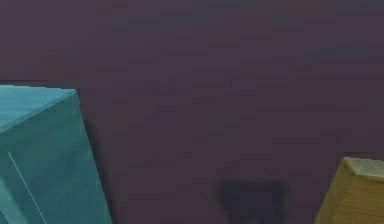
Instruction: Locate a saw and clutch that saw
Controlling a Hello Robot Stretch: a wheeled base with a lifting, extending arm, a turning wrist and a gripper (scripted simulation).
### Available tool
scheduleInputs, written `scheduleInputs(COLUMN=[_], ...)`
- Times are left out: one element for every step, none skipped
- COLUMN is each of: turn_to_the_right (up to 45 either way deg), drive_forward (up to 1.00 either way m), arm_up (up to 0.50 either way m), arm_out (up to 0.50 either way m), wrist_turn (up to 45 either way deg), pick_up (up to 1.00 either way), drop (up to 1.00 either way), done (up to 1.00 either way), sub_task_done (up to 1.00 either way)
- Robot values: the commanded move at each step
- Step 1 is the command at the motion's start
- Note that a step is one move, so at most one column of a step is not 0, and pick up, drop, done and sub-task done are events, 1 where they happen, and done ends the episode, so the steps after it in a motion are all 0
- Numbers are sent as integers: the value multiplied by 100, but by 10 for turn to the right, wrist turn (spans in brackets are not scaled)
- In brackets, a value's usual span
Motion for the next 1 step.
scheduleInputs(turn_to_the_right=[0], drive_forward=[0], arm_up=[0], arm_out=[0], wrist_turn=[0], pick_up=[100], drop=[0], done=[0], sub_task_done=[0])
